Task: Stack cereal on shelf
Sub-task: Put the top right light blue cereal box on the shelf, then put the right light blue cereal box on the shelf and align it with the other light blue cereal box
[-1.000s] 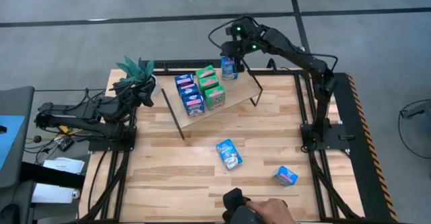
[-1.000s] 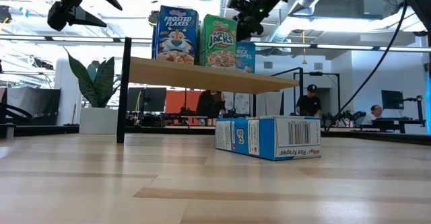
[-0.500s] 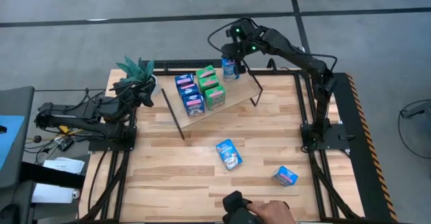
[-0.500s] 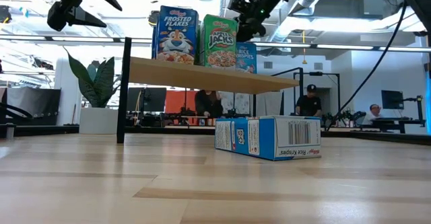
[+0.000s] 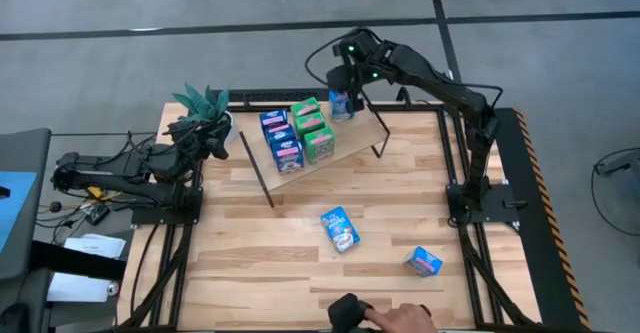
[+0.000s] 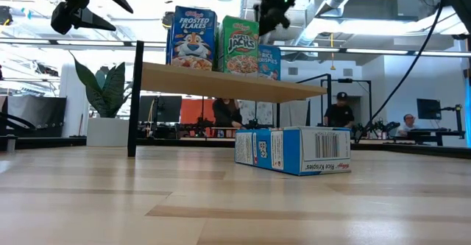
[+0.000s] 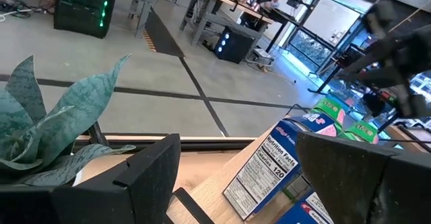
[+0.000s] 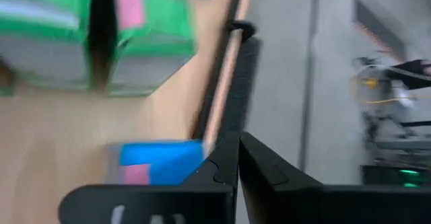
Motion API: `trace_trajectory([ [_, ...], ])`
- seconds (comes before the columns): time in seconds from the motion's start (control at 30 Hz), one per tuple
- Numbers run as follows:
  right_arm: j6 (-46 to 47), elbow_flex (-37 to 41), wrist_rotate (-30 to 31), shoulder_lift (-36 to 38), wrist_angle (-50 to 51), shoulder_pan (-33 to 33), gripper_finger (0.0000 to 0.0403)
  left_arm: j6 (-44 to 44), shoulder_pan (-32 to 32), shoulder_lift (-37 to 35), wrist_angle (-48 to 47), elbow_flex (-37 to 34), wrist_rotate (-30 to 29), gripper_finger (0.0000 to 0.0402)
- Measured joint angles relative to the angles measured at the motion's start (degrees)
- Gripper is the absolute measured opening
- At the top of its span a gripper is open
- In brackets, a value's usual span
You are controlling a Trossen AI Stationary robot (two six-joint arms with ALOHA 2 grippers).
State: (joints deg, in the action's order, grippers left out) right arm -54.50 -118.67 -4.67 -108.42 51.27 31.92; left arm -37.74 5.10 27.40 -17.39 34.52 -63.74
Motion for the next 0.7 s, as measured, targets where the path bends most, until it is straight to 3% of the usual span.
trace_trajectory([
  [0.3,7.36,-4.55,0.01,7.74,7.06,-0.39,0.0030,0.02,0.00,0.00,0.02,0.00,-0.07,0.0283],
  [0.4,11.64,-4.57,-4.41,12.16,13.33,-0.44,0.0019,0.02,0.00,0.00,0.02,0.02,-0.07,0.0283],
  [0.53,15.28,-4.15,-15.10,19.15,21.52,-0.30,0.0007,0.02,0.00,-0.02,0.01,0.02,-0.07,0.0283],
  [0.7,32.98,-1.03,-17.19,29.56,28.44,-0.59,0.0024,0.02,0.00,-0.02,0.02,0.00,-0.10,0.0283],
])
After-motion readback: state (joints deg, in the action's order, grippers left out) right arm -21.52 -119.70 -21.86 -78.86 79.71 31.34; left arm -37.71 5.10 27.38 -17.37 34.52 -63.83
